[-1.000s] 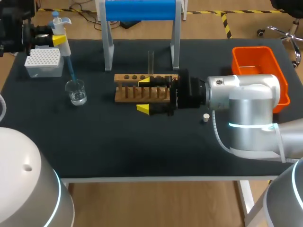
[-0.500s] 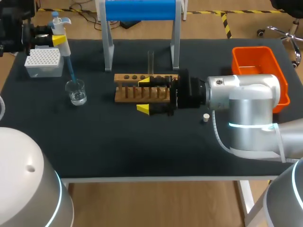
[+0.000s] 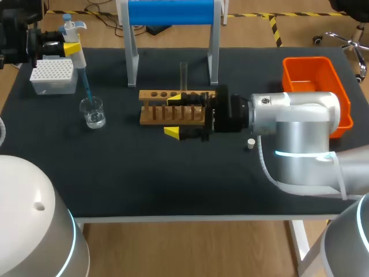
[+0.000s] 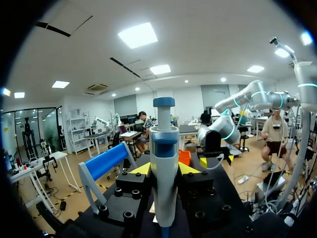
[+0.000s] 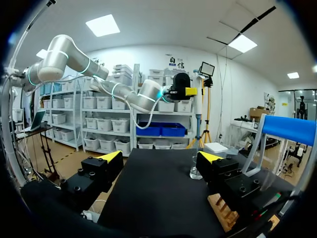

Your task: Invert the test tube, pick up the pipette, mount the tip to pipette, aspirate from beaker and dispense into the tube, eject the tip, return the pipette, and cap with the stopper.

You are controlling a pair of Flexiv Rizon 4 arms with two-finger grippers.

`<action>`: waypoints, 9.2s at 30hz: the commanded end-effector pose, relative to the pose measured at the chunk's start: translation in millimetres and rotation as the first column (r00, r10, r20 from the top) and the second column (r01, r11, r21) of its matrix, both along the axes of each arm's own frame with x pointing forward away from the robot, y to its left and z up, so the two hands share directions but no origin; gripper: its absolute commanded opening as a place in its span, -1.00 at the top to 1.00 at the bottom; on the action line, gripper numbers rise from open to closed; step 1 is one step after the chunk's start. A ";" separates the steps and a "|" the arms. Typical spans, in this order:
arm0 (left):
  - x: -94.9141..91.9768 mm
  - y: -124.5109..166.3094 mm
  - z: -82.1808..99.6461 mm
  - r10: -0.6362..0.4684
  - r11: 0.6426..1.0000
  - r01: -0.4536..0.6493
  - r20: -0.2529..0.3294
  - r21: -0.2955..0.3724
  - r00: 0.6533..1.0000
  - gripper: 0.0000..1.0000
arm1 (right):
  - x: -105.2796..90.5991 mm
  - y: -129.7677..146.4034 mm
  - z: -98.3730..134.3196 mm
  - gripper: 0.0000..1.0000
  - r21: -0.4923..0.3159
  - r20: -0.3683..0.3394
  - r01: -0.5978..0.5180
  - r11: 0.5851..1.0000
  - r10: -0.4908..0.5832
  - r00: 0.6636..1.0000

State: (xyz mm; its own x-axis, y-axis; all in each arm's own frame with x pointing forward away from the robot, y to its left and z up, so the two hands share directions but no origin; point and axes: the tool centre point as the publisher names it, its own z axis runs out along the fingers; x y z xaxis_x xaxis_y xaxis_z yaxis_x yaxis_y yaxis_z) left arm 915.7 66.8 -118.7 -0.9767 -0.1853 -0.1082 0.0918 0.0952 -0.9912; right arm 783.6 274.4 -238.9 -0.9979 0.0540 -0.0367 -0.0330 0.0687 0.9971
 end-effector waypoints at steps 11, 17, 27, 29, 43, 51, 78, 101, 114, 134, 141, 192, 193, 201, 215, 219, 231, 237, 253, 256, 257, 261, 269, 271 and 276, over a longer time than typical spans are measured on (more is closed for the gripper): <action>0.1 -0.1 0.0 0.000 1.000 0.000 0.001 0.001 1.000 1.00 | -5.4 65.9 -7.6 -1.00 -0.126 -0.010 0.143 0.982 -0.146 0.989; 0.1 -0.1 0.0 0.000 1.000 0.000 0.001 0.001 1.000 1.00 | -0.5 77.8 -18.5 -1.00 -0.161 -0.010 0.206 0.965 -0.211 0.977; 0.1 -0.1 0.0 0.000 1.000 0.000 0.001 0.001 1.000 1.00 | 11.8 84.4 -32.4 -1.00 -0.224 0.008 0.295 0.929 -0.301 0.954; 0.1 -0.1 0.0 0.000 1.000 0.000 0.001 0.001 1.000 1.00 | 14.2 83.4 -34.9 -1.00 -0.232 0.010 0.307 0.923 -0.313 0.950; 0.1 -0.1 0.0 0.000 1.000 0.000 0.001 0.001 1.000 1.00 | 22.2 76.4 -51.8 -1.00 -0.276 0.017 0.372 0.886 -0.382 0.924; 0.1 -0.1 0.0 0.000 1.000 0.000 0.001 0.001 1.000 1.00 | 22.6 75.2 -59.4 -1.00 -0.294 0.013 0.380 0.877 -0.394 0.919; 2.5 -0.9 -1.1 -0.008 1.000 0.008 0.003 0.022 1.000 1.00 | 21.3 74.4 -60.7 -1.00 -0.299 0.013 0.386 0.873 -0.401 0.916; 23.0 11.5 -38.9 -0.019 1.000 0.018 0.027 0.023 0.999 1.00 | 21.3 74.4 -60.7 -1.00 -0.299 0.013 0.386 0.873 -0.401 0.916; 28.9 13.7 -53.9 -0.017 1.000 0.016 0.022 0.026 1.000 1.00 | 21.3 74.4 -60.7 -1.00 -0.299 0.013 0.386 0.873 -0.401 0.916; 30.7 16.0 -75.1 -0.007 1.000 0.006 0.011 0.028 1.000 1.00 | 21.3 74.4 -60.7 -1.00 -0.299 0.013 0.386 0.873 -0.401 0.916; 31.8 16.9 -78.9 -0.004 1.000 0.004 0.016 0.025 1.000 1.00 | 21.3 74.4 -60.7 -1.00 -0.299 0.013 0.386 0.873 -0.401 0.916; 31.4 18.5 -92.7 0.003 1.000 -0.004 0.013 0.021 1.000 1.00 | 18.4 62.7 -34.5 -1.00 -0.298 0.008 0.385 0.873 -0.402 0.916; 31.4 18.5 -92.7 0.003 1.000 -0.004 0.013 0.021 1.000 1.00 | 17.4 60.7 -29.3 -1.00 -0.299 0.009 0.386 0.872 -0.403 0.915; 31.4 18.5 -92.7 0.003 1.000 -0.004 0.013 0.021 1.000 1.00 | 12.7 43.2 10.6 -1.00 -0.296 0.019 0.373 0.879 -0.385 0.923; 31.4 18.5 -92.7 0.003 1.000 -0.004 0.013 0.021 1.000 1.00 | 6.4 24.1 70.3 -1.00 -0.285 0.019 0.266 0.921 -0.272 0.962; 31.4 18.5 -92.7 0.003 1.000 -0.004 0.013 0.021 1.000 1.00 | 10.6 17.9 87.6 -1.00 -0.294 0.006 0.208 0.933 -0.216 0.976; 31.4 18.5 -92.7 0.003 1.000 -0.004 0.013 0.021 1.000 1.00 | 44.8 8.6 113.9 -1.00 -0.322 -0.025 0.016 0.947 -0.026 0.999; 31.4 18.5 -92.7 0.003 1.000 -0.004 0.013 0.021 1.000 1.00 | 61.4 12.5 124.1 -1.00 -0.290 -0.117 -0.120 0.950 0.089 0.989; 31.4 18.5 -92.7 0.003 1.000 -0.004 0.013 0.021 1.000 1.00 | 69.0 35.8 141.7 -1.00 -0.256 -0.090 -0.266 0.929 0.251 0.964; 31.4 18.5 -92.7 0.003 1.000 -0.004 0.013 0.021 1.000 1.00 | 69.0 35.8 141.7 -1.00 -0.256 -0.090 -0.266 0.929 0.251 0.964; 31.4 18.5 -92.7 0.003 1.000 -0.004 0.013 0.021 1.000 1.00 | 69.0 35.8 141.7 -1.00 -0.256 -0.090 -0.266 0.929 0.251 0.964; 31.4 18.5 -92.7 0.003 1.000 -0.004 0.013 0.021 1.000 1.00 | 69.0 35.8 141.7 -1.00 -0.256 -0.090 -0.266 0.929 0.251 0.964; 31.4 18.5 -92.7 0.003 1.000 -0.004 0.013 0.021 1.000 1.00 | 72.8 38.6 149.7 -1.00 -0.265 -0.081 -0.269 0.926 0.257 0.963; 31.4 18.5 -92.7 0.003 1.000 -0.004 0.013 0.021 1.000 1.00 | 76.0 44.7 156.5 -1.00 -0.281 -0.061 -0.292 0.914 0.286 0.956; 31.4 18.5 -92.7 0.003 1.000 -0.004 0.013 0.021 1.000 1.00 | 86.6 62.6 167.5 -1.00 -0.324 -0.045 -0.328 0.887 0.332 0.942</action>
